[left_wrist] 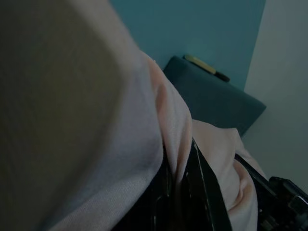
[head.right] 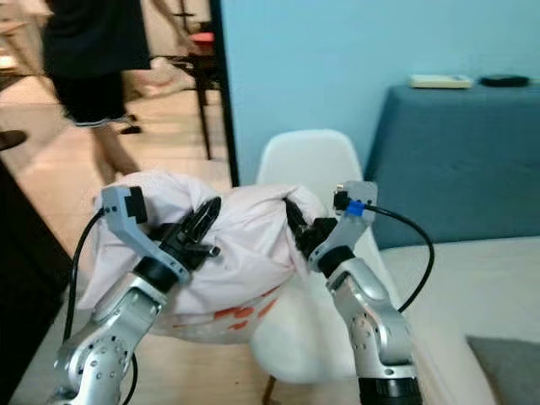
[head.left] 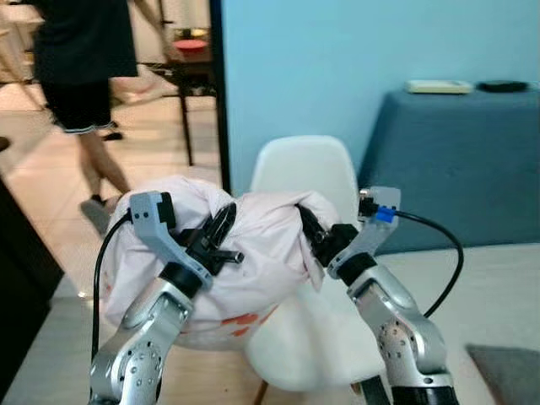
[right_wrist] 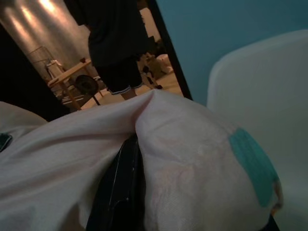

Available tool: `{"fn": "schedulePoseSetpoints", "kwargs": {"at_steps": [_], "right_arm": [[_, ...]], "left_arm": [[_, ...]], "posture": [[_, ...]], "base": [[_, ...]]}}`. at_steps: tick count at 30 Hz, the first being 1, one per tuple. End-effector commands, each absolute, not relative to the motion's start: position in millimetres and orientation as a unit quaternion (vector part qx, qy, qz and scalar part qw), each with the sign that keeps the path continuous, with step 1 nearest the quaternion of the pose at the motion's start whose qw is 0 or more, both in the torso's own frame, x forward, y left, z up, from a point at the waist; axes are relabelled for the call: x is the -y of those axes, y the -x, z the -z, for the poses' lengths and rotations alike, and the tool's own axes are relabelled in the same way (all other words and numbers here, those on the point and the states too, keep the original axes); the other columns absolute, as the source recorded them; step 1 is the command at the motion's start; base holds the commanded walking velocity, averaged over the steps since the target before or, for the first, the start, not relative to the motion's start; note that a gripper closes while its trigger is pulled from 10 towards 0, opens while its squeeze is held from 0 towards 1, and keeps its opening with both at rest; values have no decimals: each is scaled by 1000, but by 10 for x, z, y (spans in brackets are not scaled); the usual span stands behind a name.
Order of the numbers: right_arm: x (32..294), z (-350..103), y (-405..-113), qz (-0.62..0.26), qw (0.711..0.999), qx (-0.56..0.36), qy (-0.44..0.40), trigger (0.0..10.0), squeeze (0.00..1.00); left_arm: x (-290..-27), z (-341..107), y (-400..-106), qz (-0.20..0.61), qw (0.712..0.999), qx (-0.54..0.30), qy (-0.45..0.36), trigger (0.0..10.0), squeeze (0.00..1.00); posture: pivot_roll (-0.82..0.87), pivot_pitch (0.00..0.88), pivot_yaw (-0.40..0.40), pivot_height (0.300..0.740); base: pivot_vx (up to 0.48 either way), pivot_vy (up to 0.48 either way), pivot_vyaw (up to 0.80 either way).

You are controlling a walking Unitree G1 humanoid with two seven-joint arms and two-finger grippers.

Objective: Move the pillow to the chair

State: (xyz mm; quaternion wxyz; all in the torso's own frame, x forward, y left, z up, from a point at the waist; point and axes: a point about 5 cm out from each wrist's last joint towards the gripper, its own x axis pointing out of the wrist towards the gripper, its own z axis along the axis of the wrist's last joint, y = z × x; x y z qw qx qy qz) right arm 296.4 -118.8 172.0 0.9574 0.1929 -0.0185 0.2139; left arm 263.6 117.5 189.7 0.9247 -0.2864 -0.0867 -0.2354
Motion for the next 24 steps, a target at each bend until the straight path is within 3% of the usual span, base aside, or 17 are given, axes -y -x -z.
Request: {"fn": "schedulePoseSetpoints", "kwargs": {"at_steps": [1,24], "right_arm": [[1195,-1876,-2981,-216,957,55,-186,10000,0],[1180,-1864,-2981,-220,958,52,-178,10000,0]], "left_arm": [[-1134,-1927,-2609,254,919,92,288,10000,0],[-1145,-1915,-2635,239,923,93,286,10000,0]], "posture": [[10,13,-4,740],[7,1,-5,740]], "base": [[0,0,-725],[0,0,-727]]}}
